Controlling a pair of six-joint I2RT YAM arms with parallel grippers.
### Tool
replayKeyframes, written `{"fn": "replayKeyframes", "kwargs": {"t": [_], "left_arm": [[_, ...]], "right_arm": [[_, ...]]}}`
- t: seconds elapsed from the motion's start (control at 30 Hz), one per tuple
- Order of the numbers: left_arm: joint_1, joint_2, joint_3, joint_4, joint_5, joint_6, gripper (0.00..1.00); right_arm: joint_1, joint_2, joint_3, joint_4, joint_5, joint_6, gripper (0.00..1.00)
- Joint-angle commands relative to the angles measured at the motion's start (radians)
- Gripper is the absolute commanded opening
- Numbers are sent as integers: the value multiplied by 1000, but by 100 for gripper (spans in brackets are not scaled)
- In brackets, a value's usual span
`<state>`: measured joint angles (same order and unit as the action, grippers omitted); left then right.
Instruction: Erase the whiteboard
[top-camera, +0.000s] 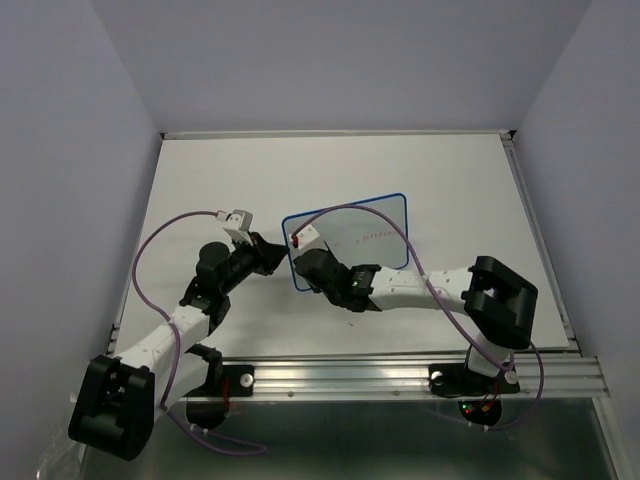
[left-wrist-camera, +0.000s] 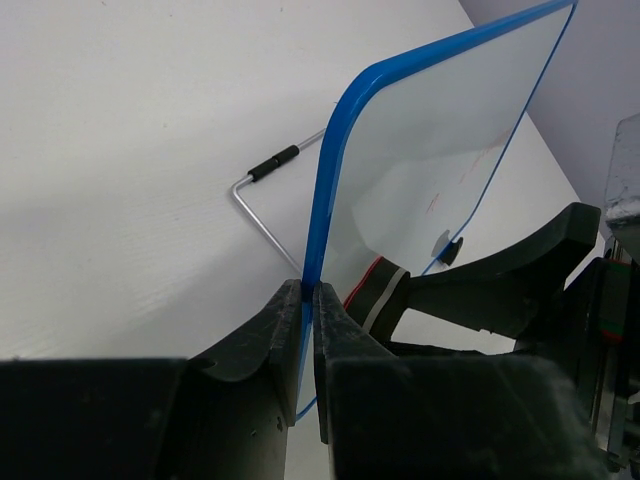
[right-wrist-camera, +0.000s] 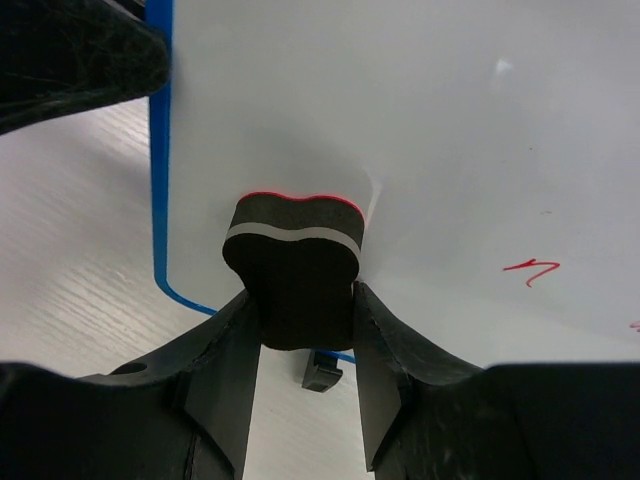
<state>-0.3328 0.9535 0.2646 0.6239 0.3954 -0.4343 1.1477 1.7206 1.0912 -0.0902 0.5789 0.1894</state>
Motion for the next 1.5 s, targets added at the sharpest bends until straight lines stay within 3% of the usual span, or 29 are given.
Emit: {"fn": "replayKeyframes", "kwargs": {"t": [0.0, 0.57, 0.77, 0.9, 1.1, 1.23, 1.47], "left_arm": [[-11, -4, 39, 13, 30, 11, 12], [-11, 1, 42, 11, 23, 14, 11], [-12, 28, 51, 11, 26, 16, 11], [-17, 44, 62, 10, 31, 19, 5], [-20, 45, 62, 10, 31, 19, 5], [-22, 36, 59, 11, 25, 20, 5], [-22, 33, 58, 8, 16, 22, 4]], "right_arm": [[-20, -30, -28, 3, 147, 39, 1], [-192, -219, -140, 4, 171, 67, 1], [-192, -213, -152, 107, -18, 19, 1], [-192, -168, -136, 167, -147, -36, 1], [-149, -119, -116, 185, -221, -62, 1], [-140, -107, -120, 172, -220, -47, 1], [-140, -144, -163, 170, -9, -41, 1]]}}
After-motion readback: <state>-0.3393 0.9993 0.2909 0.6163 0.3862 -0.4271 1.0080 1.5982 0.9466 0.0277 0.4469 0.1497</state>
